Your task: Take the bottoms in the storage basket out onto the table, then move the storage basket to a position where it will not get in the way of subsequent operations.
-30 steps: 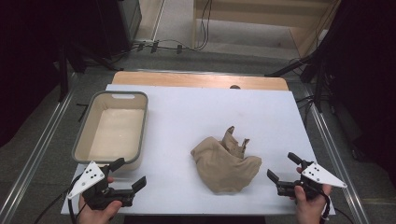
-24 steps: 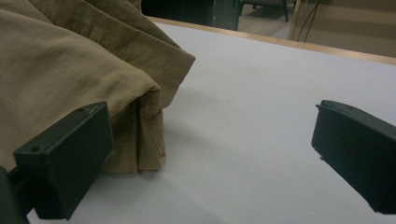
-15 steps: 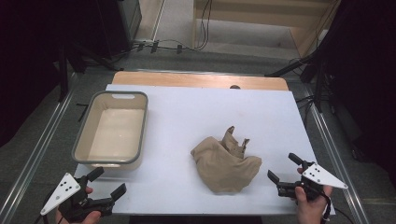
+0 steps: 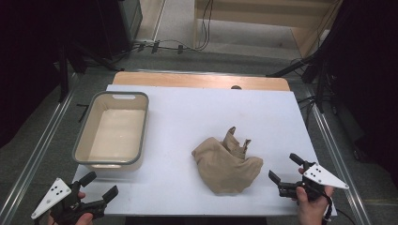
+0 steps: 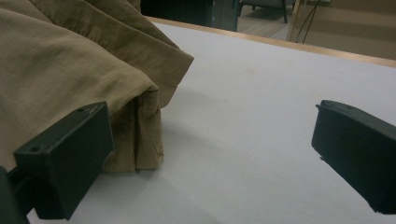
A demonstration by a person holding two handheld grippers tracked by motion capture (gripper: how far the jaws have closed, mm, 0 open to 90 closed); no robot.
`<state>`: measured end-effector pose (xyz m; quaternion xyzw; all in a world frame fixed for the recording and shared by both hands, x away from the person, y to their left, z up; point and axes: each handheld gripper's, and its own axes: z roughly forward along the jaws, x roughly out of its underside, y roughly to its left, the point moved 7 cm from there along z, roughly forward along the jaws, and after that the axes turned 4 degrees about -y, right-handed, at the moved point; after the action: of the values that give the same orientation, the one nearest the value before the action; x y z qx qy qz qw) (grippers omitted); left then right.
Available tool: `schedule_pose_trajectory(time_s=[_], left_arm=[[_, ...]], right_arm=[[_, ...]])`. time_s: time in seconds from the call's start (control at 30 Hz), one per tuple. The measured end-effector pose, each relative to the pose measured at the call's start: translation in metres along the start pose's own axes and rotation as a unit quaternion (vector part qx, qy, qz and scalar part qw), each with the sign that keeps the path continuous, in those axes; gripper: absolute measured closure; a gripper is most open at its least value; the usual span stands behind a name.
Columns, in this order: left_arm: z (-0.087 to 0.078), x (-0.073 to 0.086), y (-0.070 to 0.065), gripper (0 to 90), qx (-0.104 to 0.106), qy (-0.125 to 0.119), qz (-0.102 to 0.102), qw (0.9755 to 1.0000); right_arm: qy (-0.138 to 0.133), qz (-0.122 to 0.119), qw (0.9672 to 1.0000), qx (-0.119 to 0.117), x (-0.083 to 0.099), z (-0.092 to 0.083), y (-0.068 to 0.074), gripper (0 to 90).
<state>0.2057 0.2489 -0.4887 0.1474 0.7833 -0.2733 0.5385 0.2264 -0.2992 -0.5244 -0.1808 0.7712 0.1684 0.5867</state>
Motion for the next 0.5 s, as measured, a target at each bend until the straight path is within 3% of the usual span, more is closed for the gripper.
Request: schedule_pose_trajectory(time_s=[0.27,0.4,0.47,0.5], left_arm=[[0.003,0.008,0.004,3.5,-0.009,0.01,0.002,0.9999],[0.005,0.013,0.009,10.3,-0.027,0.021,-0.001,0.9994],[0.007,0.015,0.011,20.2,-0.026,0.024,-0.005,0.9994],[0.008,0.016,0.012,20.2,-0.032,0.026,-0.007,0.9991]], right_arm=[[0.001,-0.002,1.0,0.0,0.0,0.001,0.001,0.0],[0.001,-0.003,1.0,-0.002,0.0,0.001,0.003,0.0],[0.001,-0.002,1.0,-0.001,0.0,0.001,0.002,0.0],[0.001,-0.002,1.0,-0.001,0.0,0.001,0.002,0.0]])
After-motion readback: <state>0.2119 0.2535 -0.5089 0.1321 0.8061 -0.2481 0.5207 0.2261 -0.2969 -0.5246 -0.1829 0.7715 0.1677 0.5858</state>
